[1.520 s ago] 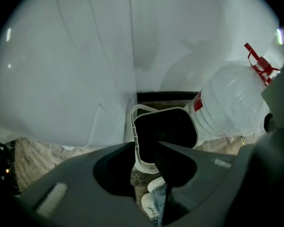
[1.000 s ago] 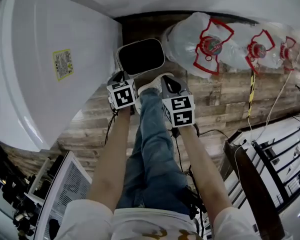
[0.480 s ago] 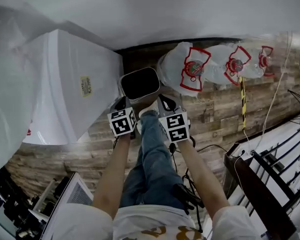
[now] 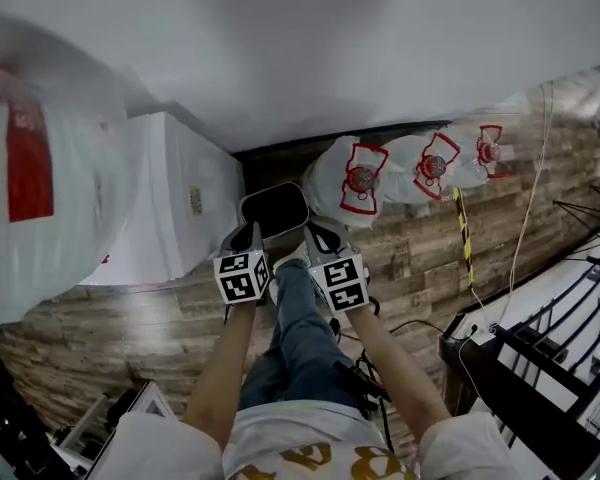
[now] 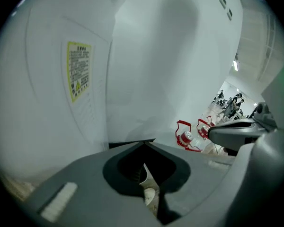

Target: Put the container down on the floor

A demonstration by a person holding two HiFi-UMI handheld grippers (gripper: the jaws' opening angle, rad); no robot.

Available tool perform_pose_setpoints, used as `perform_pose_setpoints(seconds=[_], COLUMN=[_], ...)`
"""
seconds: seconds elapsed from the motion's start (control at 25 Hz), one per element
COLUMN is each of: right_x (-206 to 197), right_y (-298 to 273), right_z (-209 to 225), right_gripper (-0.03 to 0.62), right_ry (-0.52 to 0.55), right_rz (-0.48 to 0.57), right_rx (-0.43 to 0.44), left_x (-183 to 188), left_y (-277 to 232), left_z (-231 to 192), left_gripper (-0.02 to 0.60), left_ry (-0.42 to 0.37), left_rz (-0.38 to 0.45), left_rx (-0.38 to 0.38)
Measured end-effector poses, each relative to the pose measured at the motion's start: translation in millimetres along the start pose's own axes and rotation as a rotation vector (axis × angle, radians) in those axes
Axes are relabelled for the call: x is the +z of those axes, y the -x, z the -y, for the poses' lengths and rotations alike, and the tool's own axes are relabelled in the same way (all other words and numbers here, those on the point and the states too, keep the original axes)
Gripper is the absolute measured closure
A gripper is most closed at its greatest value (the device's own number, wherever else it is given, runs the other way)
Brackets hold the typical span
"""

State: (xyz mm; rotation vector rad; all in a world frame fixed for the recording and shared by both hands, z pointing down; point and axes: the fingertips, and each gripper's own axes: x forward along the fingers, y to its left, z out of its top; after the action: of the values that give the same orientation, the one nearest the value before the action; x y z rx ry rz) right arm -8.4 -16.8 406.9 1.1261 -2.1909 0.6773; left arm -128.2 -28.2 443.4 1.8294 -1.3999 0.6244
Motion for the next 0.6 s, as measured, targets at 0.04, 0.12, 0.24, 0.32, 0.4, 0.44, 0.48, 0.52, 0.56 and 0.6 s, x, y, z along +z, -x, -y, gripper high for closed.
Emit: perform_pose_setpoints(seconds=[0.04,0.12,0.24,0.32,0.4,0.44,0.48,0.52,0.56,0.6], right_x=[6.9,21.3,36.4,44.5,55.7,63.6,73.0,82.3,90.5,97.9], right_y=[7.8,24.1,41.6,51.2,63.6,70.6,77.3,83.3,88.8,93.9], right_z=[-2.2,-7.3,-15.1,-18.7,-18.0,-17.2,-17.5,-18.7,-20.1,-21.3], right_gripper=[0.568,0.568,0.568,0.568,0.568,0.568,0.568,0.568,0.568,0.568], right_ry=[0.009,0.031,0.073,0.083,0.057,0.042,0.035,0.039,0.053,0.07], right_rz=[0.012,0.041,0.066,0.075,0.102,0.126,0.152,0.174,0.188,0.196], right_rx=[-0.005,-0.016,-0.029,-0.039,-0.049,-0.05,-0.048,-0.045,-0.046,-0.05], left_x=[6.2,17.8,33.0,42.0,51.2,56.4,62.1,68.1,74.2,80.5], left_y=[6.2,18.7,37.8,53.2,68.4,75.4,82.0,88.4,94.9,101.1], left_z=[4.0,11.5,19.4,23.9,29.4,31.8,33.6,34.8,35.9,37.3], left_gripper=[0.581,0.581,0.581,0.581,0.581,0.581,0.581,0.581,0.581,0.581], left_ry=[0.0,-0.003,0.015,0.036,0.057,0.069,0.077,0.078,0.075,0.069], left_rz=[0.013,0.04,0.079,0.099,0.118,0.132,0.147,0.163,0.178,0.192], left_rx=[-0.008,-0.024,-0.053,-0.08,-0.111,-0.124,-0.134,-0.14,-0.144,-0.147])
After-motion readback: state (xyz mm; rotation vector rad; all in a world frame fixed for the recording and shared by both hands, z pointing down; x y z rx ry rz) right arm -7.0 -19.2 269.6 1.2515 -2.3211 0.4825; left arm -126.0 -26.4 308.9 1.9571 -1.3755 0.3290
